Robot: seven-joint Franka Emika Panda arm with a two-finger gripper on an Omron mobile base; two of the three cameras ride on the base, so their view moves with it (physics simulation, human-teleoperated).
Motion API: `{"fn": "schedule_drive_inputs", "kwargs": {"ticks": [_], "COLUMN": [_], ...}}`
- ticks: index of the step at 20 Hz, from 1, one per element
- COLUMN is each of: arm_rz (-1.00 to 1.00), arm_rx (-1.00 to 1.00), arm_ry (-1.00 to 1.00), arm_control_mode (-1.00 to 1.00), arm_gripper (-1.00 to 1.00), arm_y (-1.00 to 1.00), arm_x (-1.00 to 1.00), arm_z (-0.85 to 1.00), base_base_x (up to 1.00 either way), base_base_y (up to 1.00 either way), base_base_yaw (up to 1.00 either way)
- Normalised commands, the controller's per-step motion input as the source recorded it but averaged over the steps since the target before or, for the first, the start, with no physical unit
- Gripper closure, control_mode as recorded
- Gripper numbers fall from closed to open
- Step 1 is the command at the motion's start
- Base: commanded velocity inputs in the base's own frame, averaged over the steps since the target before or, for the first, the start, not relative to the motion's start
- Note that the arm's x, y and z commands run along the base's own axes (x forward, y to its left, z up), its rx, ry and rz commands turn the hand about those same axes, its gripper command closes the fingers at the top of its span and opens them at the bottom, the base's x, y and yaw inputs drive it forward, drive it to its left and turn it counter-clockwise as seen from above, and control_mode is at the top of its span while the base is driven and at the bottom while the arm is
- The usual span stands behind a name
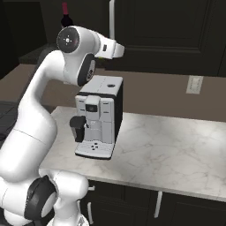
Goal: Open the cabinet directly in front. Then move the wine and the mug to the dining counter with the candle on it.
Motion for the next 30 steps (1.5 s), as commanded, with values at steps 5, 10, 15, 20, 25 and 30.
{"fn": "schedule_drive_inputs", "kwargs": {"ticks": [5, 10, 15, 20, 25, 30], "arm_rz": [0.00, 0.07, 0.14, 0.06, 0.00, 0.00], "arm_rx": [0.02, 0.00, 0.00, 0.00, 0.00, 0.00], "arm_ry": [0.00, 0.00, 0.00, -0.01, 0.00, 0.00], "arm_control_mode": [-1.00, -1.00, -1.00, -1.00, -1.00, -1.00], "arm_gripper": [-1.00, -1.00, -1.00, 1.00, 1.00, 1.00], "arm_y": [-0.07, -0.41, -0.46, -0.16, 0.00, 0.00], "arm_x": [0.98, 1.00, 0.84, 0.35, 0.00, 0.00], "arm_z": [-0.09, -0.06, -0.15, -0.12, 0.00, 0.00], "base_base_x": [0.00, 0.00, 0.00, 0.00, 0.00, 0.00], "base_base_y": [0.00, 0.00, 0.00, 0.00, 0.00, 0.00], "base_base_yaw": [0.00, 0.00, 0.00, 0.00, 0.00, 0.00]}}
